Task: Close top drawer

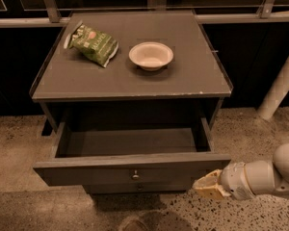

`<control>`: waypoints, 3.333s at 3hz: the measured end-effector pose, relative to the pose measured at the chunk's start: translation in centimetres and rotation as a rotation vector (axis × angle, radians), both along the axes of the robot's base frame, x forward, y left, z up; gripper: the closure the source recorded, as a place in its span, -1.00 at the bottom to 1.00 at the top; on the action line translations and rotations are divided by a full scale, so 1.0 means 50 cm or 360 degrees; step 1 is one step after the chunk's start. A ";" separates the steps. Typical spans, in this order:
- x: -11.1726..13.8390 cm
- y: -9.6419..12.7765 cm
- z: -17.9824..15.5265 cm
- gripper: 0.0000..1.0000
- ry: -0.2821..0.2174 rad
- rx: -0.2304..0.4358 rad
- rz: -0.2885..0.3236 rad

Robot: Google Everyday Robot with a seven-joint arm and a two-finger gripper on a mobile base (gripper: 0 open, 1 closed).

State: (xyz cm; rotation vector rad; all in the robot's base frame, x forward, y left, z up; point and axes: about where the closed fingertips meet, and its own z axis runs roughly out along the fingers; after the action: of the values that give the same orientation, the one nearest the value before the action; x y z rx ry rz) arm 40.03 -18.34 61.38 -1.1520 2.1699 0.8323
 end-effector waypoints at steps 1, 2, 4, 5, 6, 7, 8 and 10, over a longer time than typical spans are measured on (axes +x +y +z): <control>0.061 0.022 -0.002 1.00 -0.0131 -0.0045 -0.0025; 0.085 0.037 -0.007 1.00 -0.0184 -0.0060 -0.0034; 0.162 0.051 -0.029 1.00 -0.0308 -0.0146 -0.0118; 0.197 0.053 -0.030 1.00 -0.0393 -0.0199 -0.0167; 0.228 0.065 -0.027 1.00 -0.0482 -0.0261 -0.0180; 0.228 0.065 -0.027 1.00 -0.0482 -0.0261 -0.0180; 0.247 0.053 -0.033 1.00 -0.0569 -0.0315 -0.0248; 0.299 0.024 -0.015 1.00 -0.0758 -0.0403 -0.0355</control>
Offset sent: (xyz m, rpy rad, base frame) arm 0.1695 0.0323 -0.0155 -0.1645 -0.4139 -0.2024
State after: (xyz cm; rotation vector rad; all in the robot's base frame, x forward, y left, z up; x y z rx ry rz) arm 54.98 -17.12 60.65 -1.0668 1.9809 0.1627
